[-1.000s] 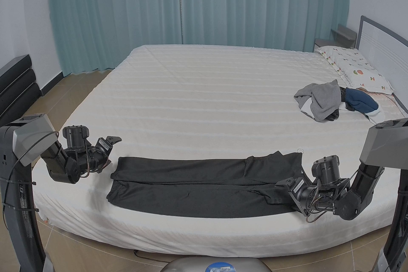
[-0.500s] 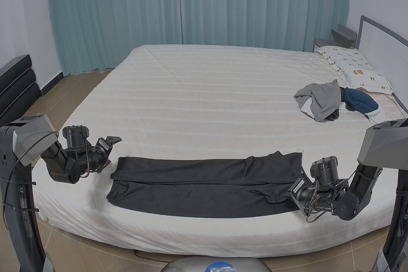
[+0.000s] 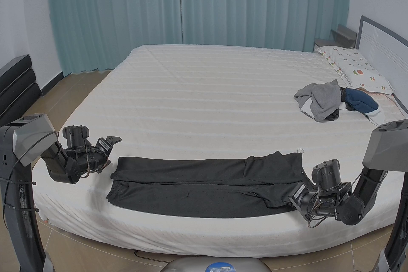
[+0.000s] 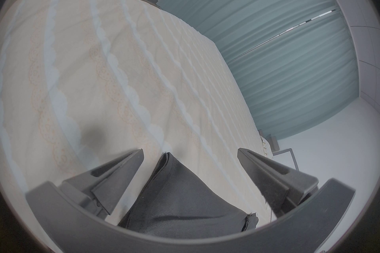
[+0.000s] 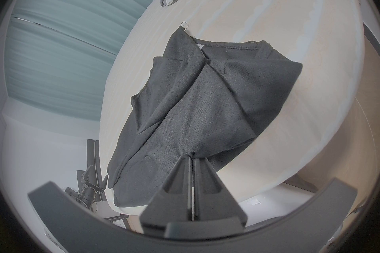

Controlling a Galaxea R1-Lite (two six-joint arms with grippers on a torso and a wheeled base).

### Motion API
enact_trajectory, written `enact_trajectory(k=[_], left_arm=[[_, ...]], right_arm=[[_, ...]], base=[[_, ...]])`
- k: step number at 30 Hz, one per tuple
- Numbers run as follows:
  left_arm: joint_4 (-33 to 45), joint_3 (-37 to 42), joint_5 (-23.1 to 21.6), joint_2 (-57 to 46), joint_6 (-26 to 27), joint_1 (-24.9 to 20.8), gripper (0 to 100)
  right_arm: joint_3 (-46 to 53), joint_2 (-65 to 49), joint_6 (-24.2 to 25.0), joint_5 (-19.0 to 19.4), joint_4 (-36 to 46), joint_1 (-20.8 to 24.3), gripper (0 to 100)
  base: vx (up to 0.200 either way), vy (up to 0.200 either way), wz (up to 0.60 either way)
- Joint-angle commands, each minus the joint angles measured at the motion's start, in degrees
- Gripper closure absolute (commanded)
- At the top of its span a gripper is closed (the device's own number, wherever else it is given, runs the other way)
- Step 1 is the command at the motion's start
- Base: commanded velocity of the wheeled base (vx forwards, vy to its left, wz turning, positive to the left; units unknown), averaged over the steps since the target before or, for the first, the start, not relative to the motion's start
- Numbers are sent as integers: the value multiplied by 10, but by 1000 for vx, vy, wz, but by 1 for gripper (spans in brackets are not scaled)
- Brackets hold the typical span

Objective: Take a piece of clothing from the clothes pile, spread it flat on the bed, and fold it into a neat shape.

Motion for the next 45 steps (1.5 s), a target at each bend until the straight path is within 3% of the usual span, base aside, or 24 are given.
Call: enact_trajectory(k=[1, 3, 4, 13, 20, 27, 35, 45], left_arm=[[0, 0, 0, 1, 0, 0, 0], [0, 0, 0, 1, 1, 0, 0], [-1, 0, 0, 2, 1, -1, 0], [-2, 15, 0, -5, 2, 0, 0], [-4, 18, 0, -7, 0, 0, 0], [-5, 35, 3, -28, 0, 2, 0], [-34, 50, 4, -36, -2, 2, 0], [-35, 62, -2, -57, -25, 8, 0]], right_arm=[[3, 0, -2, 0, 0, -1, 100], [2, 3, -2, 0, 0, -2, 100], [1, 3, -3, 0, 0, -3, 0], [14, -48, -12, 0, 2, -11, 0], [14, -145, -18, 12, 27, -48, 0], [-1, -90, -12, 46, 16, -49, 0], [-15, 11, -17, 46, -30, -65, 0], [-13, -20, -12, 79, -31, -102, 0]], base=[[0, 0, 0], [0, 0, 0], [0, 0, 0], [0, 0, 0], [0, 0, 0], [0, 0, 0], [0, 0, 0], [0, 0, 0]])
